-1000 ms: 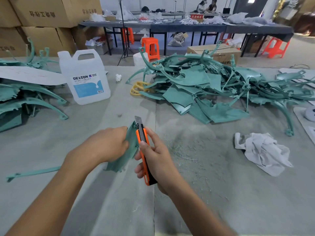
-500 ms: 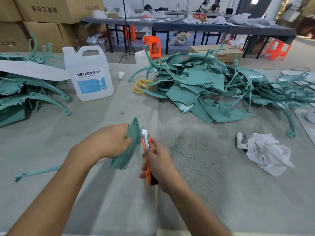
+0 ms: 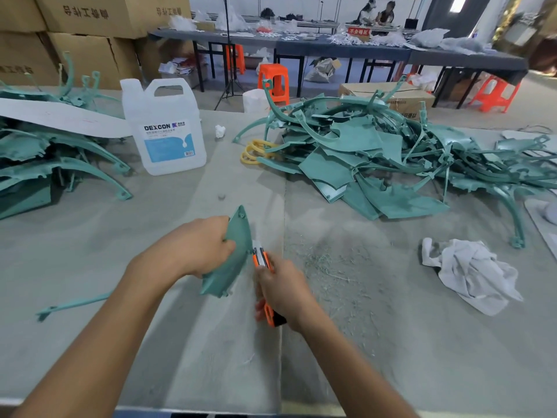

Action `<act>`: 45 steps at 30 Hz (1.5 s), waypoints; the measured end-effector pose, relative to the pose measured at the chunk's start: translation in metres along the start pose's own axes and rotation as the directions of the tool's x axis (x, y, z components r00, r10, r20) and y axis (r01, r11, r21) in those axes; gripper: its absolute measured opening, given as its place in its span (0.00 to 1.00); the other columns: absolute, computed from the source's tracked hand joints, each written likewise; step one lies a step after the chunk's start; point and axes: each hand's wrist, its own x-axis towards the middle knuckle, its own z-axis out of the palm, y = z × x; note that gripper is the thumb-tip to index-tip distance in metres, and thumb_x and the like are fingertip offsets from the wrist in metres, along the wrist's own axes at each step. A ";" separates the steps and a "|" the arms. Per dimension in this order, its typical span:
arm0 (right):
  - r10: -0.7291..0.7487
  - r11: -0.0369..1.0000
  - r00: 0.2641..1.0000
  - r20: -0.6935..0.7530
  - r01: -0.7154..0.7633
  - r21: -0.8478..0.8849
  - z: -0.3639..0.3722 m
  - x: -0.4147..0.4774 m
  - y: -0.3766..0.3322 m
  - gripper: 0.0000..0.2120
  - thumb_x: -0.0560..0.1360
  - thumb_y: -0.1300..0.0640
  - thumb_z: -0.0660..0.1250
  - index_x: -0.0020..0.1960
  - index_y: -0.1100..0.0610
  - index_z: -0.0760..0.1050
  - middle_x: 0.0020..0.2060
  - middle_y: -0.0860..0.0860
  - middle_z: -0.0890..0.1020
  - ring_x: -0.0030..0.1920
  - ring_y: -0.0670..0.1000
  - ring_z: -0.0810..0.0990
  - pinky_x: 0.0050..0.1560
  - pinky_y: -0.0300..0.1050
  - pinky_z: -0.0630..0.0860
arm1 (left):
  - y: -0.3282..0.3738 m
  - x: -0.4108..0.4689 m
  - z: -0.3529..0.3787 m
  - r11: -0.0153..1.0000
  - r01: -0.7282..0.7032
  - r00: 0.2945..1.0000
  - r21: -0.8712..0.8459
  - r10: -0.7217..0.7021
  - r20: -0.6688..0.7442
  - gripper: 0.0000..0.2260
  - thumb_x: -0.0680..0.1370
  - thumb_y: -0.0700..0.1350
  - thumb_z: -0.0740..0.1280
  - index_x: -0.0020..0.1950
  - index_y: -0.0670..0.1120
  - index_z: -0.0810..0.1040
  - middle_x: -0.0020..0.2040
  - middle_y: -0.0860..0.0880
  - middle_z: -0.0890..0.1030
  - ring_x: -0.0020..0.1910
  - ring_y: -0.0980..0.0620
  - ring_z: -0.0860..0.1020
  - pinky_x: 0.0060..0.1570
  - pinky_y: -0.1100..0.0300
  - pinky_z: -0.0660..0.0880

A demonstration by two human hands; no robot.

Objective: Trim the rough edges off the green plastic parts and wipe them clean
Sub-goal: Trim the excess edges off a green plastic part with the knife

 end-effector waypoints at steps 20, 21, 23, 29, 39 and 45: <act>-0.403 0.902 0.908 -0.114 0.374 -0.215 -0.009 -0.023 -0.040 0.24 0.81 0.43 0.58 0.77 0.42 0.62 0.57 0.52 0.83 0.58 0.56 0.82 0.61 0.56 0.77 | 0.003 0.003 0.002 1.000 0.000 1.000 -0.002 0.000 -0.023 0.03 0.81 0.46 0.60 0.47 0.49 0.70 0.44 0.45 0.80 0.37 0.47 0.82 0.36 0.55 0.80; -0.405 0.902 0.908 -0.112 0.376 -0.211 -0.007 -0.021 -0.039 0.21 0.82 0.44 0.58 0.74 0.41 0.64 0.54 0.52 0.83 0.56 0.56 0.82 0.59 0.56 0.78 | 0.003 0.003 0.002 1.000 -0.002 1.000 0.000 0.002 -0.017 0.03 0.81 0.46 0.59 0.48 0.49 0.70 0.45 0.45 0.80 0.39 0.47 0.82 0.38 0.54 0.80; -0.394 0.908 0.911 -0.126 0.363 -0.211 -0.004 -0.018 -0.035 0.14 0.82 0.47 0.58 0.67 0.43 0.64 0.47 0.51 0.82 0.51 0.57 0.83 0.54 0.58 0.79 | 0.004 0.003 0.003 1.000 0.000 1.000 -0.006 0.000 -0.017 0.03 0.80 0.46 0.59 0.49 0.48 0.71 0.47 0.45 0.80 0.40 0.46 0.81 0.40 0.53 0.80; -0.226 0.841 0.974 -0.022 0.184 -0.508 -0.008 -0.012 -0.010 0.14 0.83 0.49 0.56 0.67 0.48 0.71 0.53 0.56 0.82 0.55 0.62 0.79 0.49 0.49 0.71 | -0.002 0.000 0.001 0.998 0.014 1.000 -0.064 -0.015 -0.017 0.05 0.81 0.46 0.60 0.48 0.46 0.71 0.44 0.43 0.81 0.35 0.44 0.83 0.37 0.53 0.80; -0.396 0.876 0.909 -0.129 0.332 -0.348 -0.015 -0.019 -0.026 0.17 0.83 0.45 0.57 0.71 0.40 0.61 0.46 0.51 0.84 0.49 0.57 0.81 0.53 0.52 0.77 | 0.001 -0.002 0.003 1.000 -0.008 1.000 -0.027 0.008 -0.020 0.05 0.81 0.46 0.59 0.52 0.47 0.72 0.47 0.44 0.81 0.39 0.44 0.82 0.42 0.50 0.81; -0.298 0.825 0.954 -0.038 0.237 -0.513 -0.004 -0.010 -0.018 0.17 0.84 0.49 0.56 0.72 0.50 0.68 0.56 0.58 0.82 0.57 0.63 0.79 0.51 0.51 0.72 | -0.003 -0.003 0.003 0.998 0.008 1.000 -0.069 -0.009 -0.022 0.05 0.81 0.46 0.60 0.52 0.46 0.72 0.47 0.43 0.81 0.41 0.43 0.82 0.44 0.48 0.81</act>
